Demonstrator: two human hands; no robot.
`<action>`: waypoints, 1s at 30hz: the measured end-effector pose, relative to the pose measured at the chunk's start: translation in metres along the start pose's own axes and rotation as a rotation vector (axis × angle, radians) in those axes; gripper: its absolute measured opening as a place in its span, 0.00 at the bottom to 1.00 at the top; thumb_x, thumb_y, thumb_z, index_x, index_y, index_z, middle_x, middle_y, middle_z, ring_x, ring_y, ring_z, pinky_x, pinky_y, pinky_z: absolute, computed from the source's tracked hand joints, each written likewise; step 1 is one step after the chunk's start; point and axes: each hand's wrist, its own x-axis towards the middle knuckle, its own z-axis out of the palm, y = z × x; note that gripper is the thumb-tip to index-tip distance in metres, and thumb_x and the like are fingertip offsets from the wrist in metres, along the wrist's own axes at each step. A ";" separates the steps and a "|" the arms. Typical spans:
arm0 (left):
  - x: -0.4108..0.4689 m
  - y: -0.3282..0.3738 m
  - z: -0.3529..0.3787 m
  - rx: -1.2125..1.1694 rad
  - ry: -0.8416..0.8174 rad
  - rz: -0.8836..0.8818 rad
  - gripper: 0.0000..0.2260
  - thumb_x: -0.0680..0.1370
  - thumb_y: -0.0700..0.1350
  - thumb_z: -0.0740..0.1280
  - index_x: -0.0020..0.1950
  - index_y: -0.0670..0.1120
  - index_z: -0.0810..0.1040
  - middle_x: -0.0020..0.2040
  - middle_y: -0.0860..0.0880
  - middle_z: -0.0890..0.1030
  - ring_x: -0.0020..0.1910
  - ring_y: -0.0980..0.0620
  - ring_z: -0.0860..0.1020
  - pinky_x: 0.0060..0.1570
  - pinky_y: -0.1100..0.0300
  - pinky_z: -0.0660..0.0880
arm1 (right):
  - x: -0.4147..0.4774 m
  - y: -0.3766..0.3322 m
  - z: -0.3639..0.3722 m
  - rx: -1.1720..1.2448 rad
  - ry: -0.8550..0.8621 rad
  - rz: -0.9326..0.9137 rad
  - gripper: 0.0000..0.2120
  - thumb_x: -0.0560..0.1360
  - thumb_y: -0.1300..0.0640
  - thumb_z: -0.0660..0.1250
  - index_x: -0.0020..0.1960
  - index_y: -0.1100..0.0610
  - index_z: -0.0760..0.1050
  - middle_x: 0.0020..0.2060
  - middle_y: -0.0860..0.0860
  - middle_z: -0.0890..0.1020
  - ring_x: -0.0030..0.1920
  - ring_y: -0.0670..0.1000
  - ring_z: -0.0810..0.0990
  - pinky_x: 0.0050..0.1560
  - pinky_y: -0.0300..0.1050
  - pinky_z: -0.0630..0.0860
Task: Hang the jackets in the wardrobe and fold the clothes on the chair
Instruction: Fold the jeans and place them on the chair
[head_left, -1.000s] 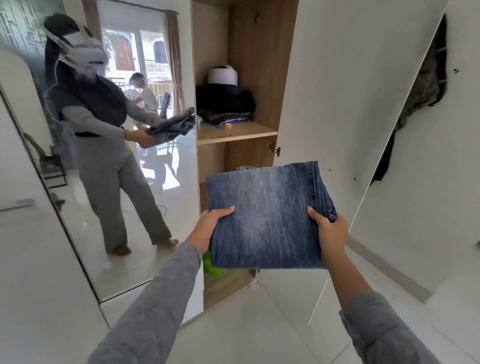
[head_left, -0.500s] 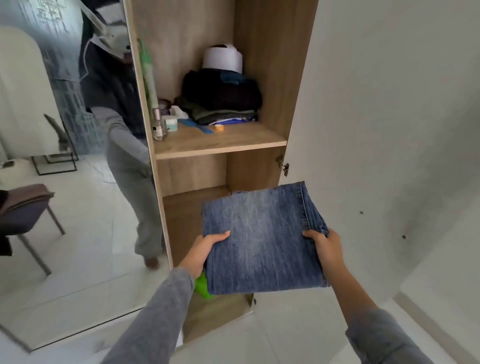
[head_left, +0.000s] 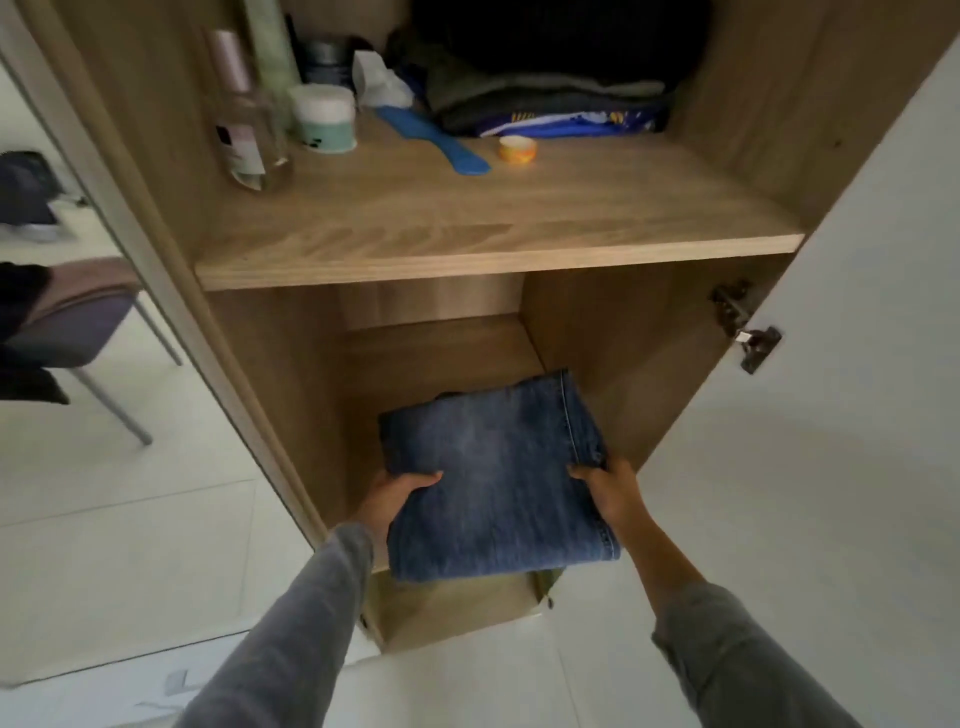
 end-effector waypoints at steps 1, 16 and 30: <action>0.013 -0.006 -0.002 -0.002 0.022 -0.027 0.13 0.71 0.39 0.73 0.54 0.43 0.75 0.50 0.49 0.80 0.43 0.54 0.78 0.38 0.61 0.71 | 0.014 0.001 0.006 -0.036 -0.020 -0.011 0.19 0.73 0.63 0.68 0.62 0.67 0.71 0.52 0.55 0.77 0.55 0.59 0.76 0.54 0.48 0.71; 0.131 -0.112 -0.017 1.149 0.446 0.282 0.30 0.77 0.50 0.65 0.73 0.35 0.61 0.72 0.35 0.65 0.71 0.40 0.65 0.69 0.50 0.61 | 0.106 0.114 0.093 -0.811 -0.112 -0.419 0.35 0.75 0.36 0.55 0.74 0.58 0.59 0.72 0.64 0.60 0.71 0.65 0.62 0.70 0.61 0.62; 0.133 -0.175 0.023 1.503 0.442 0.687 0.25 0.79 0.52 0.51 0.72 0.42 0.67 0.71 0.43 0.70 0.71 0.43 0.66 0.69 0.50 0.58 | 0.112 0.166 0.119 -0.900 0.075 -0.659 0.26 0.80 0.47 0.46 0.65 0.56 0.75 0.64 0.60 0.75 0.67 0.63 0.71 0.63 0.59 0.71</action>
